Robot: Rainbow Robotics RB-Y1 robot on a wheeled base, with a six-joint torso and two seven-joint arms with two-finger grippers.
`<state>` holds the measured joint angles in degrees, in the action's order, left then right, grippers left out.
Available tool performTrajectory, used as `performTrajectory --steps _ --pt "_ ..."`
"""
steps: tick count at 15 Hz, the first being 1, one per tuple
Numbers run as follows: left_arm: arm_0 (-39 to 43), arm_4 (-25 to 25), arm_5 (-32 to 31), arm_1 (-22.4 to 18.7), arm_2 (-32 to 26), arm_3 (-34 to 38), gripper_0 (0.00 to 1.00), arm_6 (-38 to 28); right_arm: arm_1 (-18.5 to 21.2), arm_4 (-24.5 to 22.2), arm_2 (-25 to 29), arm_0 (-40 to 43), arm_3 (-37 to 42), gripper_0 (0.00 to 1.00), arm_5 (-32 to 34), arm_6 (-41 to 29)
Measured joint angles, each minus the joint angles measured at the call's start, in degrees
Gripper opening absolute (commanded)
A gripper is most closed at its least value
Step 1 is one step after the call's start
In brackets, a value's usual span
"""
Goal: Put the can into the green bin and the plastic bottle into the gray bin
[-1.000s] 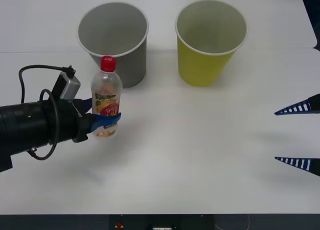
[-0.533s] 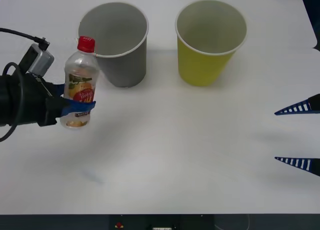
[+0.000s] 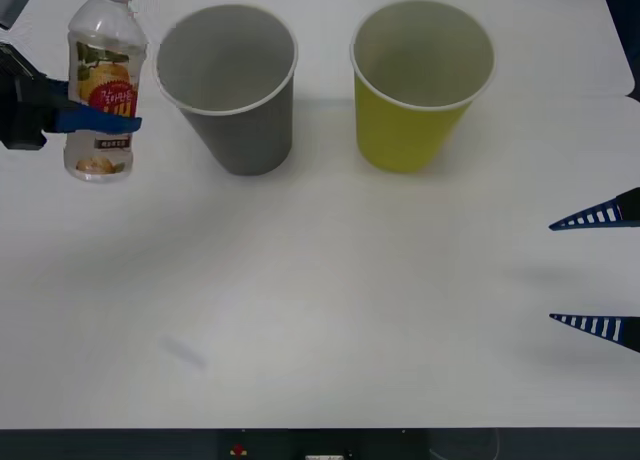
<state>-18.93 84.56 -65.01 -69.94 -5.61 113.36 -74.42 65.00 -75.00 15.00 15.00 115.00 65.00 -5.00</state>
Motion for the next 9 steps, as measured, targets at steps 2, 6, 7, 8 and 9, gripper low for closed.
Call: performTrajectory --steps 2,6,7,8,9 --pt "-7.3 -0.3 0.0 -1.6 5.2 -4.3 0.0 0.1 0.0 0.0 0.0 0.0 0.0 1.0 0.0 0.0" --pt "-22.8 -0.5 1.8 -2.4 18.6 -13.1 0.0 0.1 0.0 0.0 0.0 0.0 0.0 1.0 0.0 0.0" --pt "-26.0 -0.6 2.9 -2.2 22.0 -15.0 0.0 0.2 0.0 0.0 0.0 0.0 0.0 1.0 0.0 0.0" --pt "-29.6 -0.9 4.2 -1.6 25.7 -17.3 0.0 0.2 0.0 0.0 0.0 0.0 0.0 1.0 0.0 0.0" --pt "-32.2 -1.1 4.7 -0.6 28.2 -19.4 0.0 0.3 0.0 0.0 0.0 0.0 0.0 1.0 0.0 0.0"
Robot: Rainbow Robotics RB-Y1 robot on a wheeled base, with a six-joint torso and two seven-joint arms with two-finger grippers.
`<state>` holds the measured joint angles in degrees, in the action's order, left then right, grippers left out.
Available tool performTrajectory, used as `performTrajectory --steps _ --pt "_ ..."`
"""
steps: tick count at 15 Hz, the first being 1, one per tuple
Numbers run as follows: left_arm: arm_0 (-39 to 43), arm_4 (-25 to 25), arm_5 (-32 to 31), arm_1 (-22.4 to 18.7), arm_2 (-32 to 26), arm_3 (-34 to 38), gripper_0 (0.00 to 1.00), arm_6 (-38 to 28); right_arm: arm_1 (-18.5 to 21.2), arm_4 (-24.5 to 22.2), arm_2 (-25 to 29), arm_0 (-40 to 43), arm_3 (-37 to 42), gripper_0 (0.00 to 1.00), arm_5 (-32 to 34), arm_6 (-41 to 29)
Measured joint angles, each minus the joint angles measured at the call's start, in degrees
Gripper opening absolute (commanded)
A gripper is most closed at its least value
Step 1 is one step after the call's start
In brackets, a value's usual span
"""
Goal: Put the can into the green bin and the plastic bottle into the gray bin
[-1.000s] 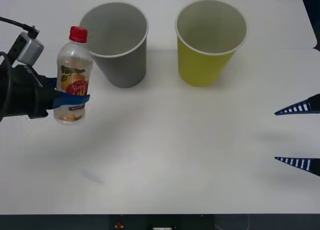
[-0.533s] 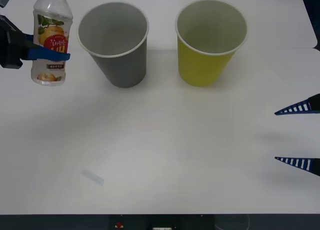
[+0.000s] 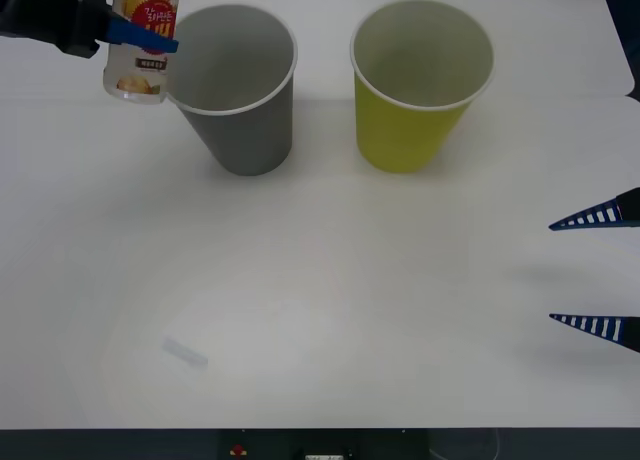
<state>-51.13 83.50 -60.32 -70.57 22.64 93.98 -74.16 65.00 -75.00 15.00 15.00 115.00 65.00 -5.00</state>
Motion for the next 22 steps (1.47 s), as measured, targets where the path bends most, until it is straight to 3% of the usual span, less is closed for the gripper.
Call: performTrajectory --steps 8,12,13,14,22 --pt "-15.5 3.9 0.2 12.2 11.0 -19.4 0.0 3.0 0.0 0.0 0.0 0.0 0.0 1.0 0.0 0.0" --pt "-17.3 3.0 1.0 13.2 13.6 -22.6 0.02 5.6 0.0 0.0 0.0 0.0 0.0 1.0 0.0 0.0" --pt "-17.3 2.9 1.0 13.2 13.6 -22.7 0.89 5.8 0.0 0.0 0.0 0.0 0.0 1.0 0.0 0.0" --pt "-17.3 2.7 1.1 13.2 13.6 -22.7 1.0 5.9 0.0 0.0 0.0 0.0 0.0 1.0 0.0 0.0" --pt "-17.3 -0.2 -0.9 12.9 13.6 -22.6 1.0 7.8 0.0 0.0 0.0 0.0 0.0 1.0 0.0 0.0"
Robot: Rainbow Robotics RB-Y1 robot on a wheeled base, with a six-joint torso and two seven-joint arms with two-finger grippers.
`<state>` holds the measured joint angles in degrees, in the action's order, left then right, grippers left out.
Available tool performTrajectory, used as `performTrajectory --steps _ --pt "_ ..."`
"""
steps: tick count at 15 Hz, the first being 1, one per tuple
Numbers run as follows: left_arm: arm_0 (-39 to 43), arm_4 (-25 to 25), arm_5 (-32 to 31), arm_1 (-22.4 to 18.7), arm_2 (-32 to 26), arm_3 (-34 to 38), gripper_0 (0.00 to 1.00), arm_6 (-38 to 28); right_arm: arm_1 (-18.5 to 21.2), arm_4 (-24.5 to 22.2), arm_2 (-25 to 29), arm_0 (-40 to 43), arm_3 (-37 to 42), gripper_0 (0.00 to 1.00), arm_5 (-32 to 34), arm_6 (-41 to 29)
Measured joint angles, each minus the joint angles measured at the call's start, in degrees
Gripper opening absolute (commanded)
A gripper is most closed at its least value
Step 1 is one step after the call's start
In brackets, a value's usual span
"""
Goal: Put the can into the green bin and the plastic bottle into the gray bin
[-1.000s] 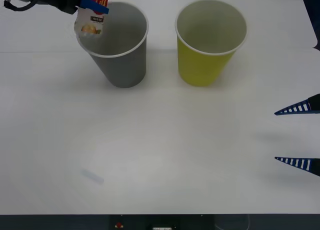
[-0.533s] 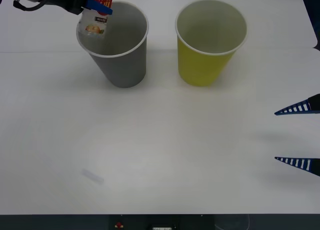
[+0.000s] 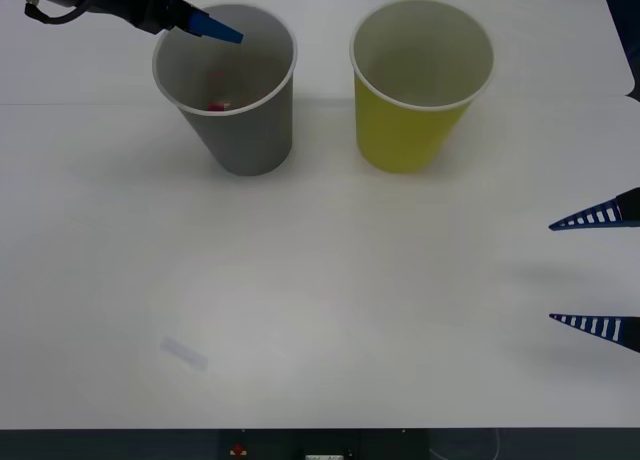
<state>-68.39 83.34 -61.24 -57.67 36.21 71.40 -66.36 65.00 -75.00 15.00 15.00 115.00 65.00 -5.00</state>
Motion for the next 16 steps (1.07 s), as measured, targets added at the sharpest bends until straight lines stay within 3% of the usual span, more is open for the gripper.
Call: performTrajectory --steps 7,12,16 --pt "3.8 -6.2 -1.8 -6.4 -1.7 7.8 1.0 2.2 0.0 0.0 0.0 0.0 0.0 1.0 0.0 0.0" --pt "21.4 -6.0 -1.4 -9.6 -18.4 23.0 1.0 3.2 0.0 0.0 0.0 0.0 0.0 1.0 0.0 0.0" --pt "36.7 -6.0 -0.9 -9.8 -31.5 33.7 1.0 3.5 0.0 0.0 0.0 0.0 0.0 1.0 0.0 0.0"
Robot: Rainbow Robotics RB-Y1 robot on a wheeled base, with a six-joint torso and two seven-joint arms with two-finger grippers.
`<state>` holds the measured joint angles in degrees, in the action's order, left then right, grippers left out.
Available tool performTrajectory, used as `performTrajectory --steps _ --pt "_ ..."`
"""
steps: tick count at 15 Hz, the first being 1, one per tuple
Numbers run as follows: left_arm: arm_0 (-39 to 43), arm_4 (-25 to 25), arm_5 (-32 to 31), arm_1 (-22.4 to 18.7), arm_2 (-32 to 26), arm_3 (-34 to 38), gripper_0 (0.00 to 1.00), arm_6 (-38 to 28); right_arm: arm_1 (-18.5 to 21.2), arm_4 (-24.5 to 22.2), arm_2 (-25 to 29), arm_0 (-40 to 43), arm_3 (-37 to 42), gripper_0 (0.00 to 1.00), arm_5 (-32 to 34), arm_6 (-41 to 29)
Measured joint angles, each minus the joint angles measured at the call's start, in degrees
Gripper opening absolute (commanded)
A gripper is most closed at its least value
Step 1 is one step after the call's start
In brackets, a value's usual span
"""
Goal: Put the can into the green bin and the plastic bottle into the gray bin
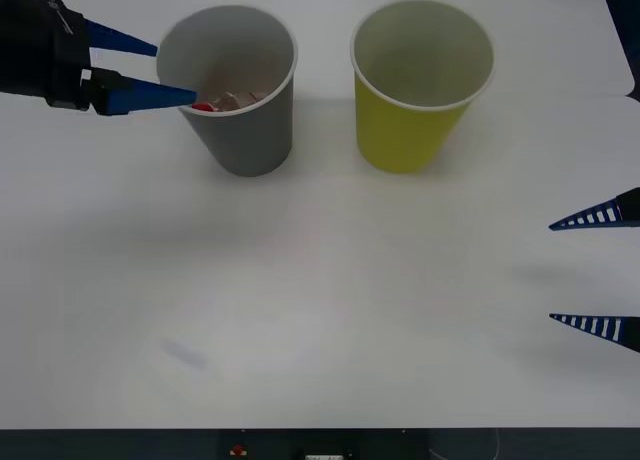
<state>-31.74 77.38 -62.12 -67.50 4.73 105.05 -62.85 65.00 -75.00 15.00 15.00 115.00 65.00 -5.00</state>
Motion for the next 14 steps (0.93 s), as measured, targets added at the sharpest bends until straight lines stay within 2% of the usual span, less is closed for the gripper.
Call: performTrajectory --steps 4,6,8,11,12,14 --pt "18.8 0.8 6.2 0.2 -11.8 12.9 1.0 0.0 0.0 0.0 0.0 0.0 0.0 1.0 0.0 0.0" --pt "27.8 0.8 9.2 1.9 -16.2 18.4 1.0 -0.1 0.0 0.0 0.0 0.0 0.0 1.0 0.0 0.0" --pt "33.9 1.1 9.5 4.7 -20.2 22.2 1.0 0.4 0.0 0.0 0.0 0.0 0.0 1.0 0.0 0.0" --pt "41.2 4.0 9.0 7.3 -23.8 27.8 1.0 4.9 0.0 0.0 0.0 0.0 0.0 1.0 0.0 0.0" --pt "42.7 3.8 7.2 8.5 -25.1 28.4 1.0 7.3 0.0 0.0 0.0 0.0 0.0 1.0 0.0 0.0" --pt "44.1 3.3 -0.4 12.3 -28.7 28.5 1.0 11.8 0.0 0.0 0.0 0.0 0.0 1.0 0.0 0.0"
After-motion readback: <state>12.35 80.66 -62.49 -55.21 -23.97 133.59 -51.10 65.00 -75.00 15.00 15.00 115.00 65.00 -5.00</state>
